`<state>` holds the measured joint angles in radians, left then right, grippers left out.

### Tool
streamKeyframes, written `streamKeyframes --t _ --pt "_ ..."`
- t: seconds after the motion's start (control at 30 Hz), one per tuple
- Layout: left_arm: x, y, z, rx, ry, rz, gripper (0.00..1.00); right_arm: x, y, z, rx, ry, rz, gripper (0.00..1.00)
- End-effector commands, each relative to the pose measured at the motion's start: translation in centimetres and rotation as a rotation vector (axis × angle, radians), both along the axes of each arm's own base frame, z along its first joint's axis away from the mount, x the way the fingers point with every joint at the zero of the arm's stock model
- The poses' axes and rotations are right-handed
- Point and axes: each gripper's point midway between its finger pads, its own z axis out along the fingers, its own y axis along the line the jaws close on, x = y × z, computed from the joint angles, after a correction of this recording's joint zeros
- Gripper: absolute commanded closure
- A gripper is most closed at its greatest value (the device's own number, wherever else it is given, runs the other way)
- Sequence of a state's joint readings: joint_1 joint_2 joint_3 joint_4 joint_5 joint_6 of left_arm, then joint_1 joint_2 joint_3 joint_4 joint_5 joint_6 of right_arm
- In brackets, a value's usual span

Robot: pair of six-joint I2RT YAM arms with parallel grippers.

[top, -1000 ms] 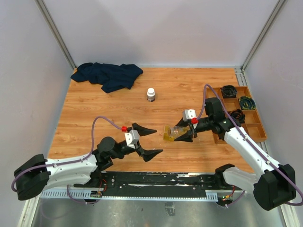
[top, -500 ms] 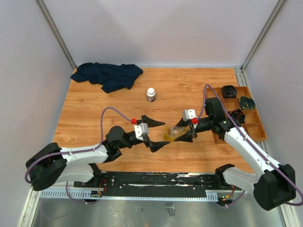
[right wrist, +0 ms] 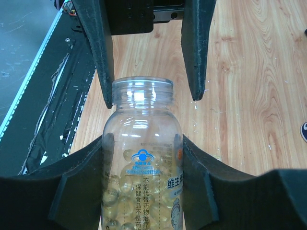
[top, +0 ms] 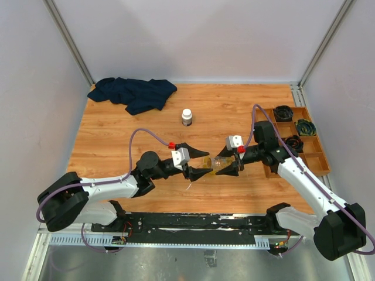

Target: Sort the pills into containers

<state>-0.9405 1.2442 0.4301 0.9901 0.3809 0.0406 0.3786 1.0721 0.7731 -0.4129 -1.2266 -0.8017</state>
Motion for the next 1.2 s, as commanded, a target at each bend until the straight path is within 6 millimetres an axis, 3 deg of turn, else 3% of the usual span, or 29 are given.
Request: streamKeyframes --t 0.0,0.23,0.37,0.63,0.83,1.0,1.1,1.17 --pt "0.3 -0.2 1.2 -0.021 -0.017 -0.007 0.43 0.0 0.3 1.3 0.034 -0.039 0.024 1.0" --pt "0.2 -0.3 1.2 -0.032 0.03 -0.017 0.7 0.0 0.2 1.3 0.033 -0.038 0.022 1.0" --pt "-0.4 -0.3 1.2 -0.056 0.096 -0.042 0.78 0.0 0.2 1.3 0.034 -0.04 0.022 0.99" --pt "-1.1 -0.4 2.5 -0.17 0.384 -0.073 1.0 0.1 0.2 1.3 0.032 -0.04 0.02 0.99" --pt "-0.6 -0.8 2.0 -0.198 0.698 -0.017 1.0 0.1 0.2 1.2 0.031 -0.038 0.02 0.99" --pt "0.3 -0.5 1.1 -0.215 0.794 0.147 0.94 0.1 0.3 1.1 0.03 -0.035 0.02 1.0" --pt "0.1 -0.7 1.1 -0.213 0.815 0.136 0.84 0.1 0.2 1.0 0.028 -0.032 0.02 0.99" --pt "0.0 -0.8 1.2 -0.212 0.816 0.129 0.7 0.1 0.2 1.0 0.027 -0.033 0.019 0.99"
